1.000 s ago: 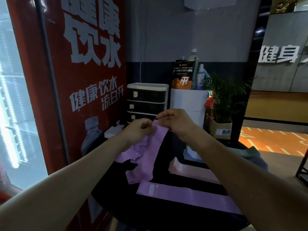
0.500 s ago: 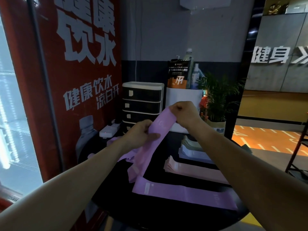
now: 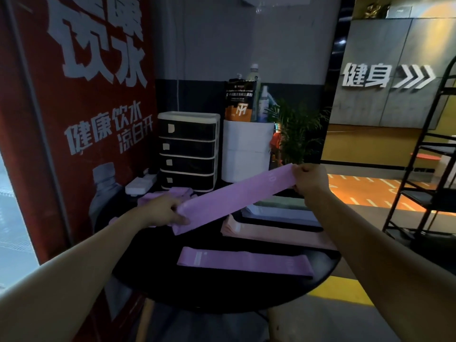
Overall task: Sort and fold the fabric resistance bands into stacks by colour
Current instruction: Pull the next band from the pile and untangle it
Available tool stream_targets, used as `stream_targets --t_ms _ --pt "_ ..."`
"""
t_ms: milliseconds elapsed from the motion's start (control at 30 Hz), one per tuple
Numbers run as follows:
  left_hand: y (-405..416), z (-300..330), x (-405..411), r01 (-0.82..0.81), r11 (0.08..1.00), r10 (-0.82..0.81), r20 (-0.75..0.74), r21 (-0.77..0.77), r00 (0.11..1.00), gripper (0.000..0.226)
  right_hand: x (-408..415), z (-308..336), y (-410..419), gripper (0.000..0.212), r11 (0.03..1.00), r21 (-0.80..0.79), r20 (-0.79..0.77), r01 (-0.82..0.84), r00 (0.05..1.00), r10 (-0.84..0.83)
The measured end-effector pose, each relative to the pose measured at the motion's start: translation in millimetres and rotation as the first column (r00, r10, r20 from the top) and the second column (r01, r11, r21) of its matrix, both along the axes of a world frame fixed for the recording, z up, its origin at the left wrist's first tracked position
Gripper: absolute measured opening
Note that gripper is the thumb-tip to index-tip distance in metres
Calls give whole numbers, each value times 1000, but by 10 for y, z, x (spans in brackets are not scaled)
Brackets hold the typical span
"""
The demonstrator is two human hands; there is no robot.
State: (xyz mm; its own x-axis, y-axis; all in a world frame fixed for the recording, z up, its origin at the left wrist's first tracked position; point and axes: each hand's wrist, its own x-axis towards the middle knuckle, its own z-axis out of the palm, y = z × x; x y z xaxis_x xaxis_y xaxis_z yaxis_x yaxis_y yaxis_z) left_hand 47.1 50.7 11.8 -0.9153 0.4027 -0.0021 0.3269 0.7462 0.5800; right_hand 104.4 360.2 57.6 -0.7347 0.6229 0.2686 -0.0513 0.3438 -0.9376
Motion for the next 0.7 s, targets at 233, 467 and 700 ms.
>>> stream_targets --t_ms 233,467,700 --pt "-55 -193 165 -296 770 -17 482 565 876 22 267 -445 120 20 976 -205 111 80 992 -58" --pt "27 -395 312 -500 505 -23 590 704 807 11 499 -854 142 37 983 -152 181 104 981 -76" --pt "157 -628 356 -557 505 168 558 659 813 15 712 -1206 190 46 979 165 284 118 945 -162"
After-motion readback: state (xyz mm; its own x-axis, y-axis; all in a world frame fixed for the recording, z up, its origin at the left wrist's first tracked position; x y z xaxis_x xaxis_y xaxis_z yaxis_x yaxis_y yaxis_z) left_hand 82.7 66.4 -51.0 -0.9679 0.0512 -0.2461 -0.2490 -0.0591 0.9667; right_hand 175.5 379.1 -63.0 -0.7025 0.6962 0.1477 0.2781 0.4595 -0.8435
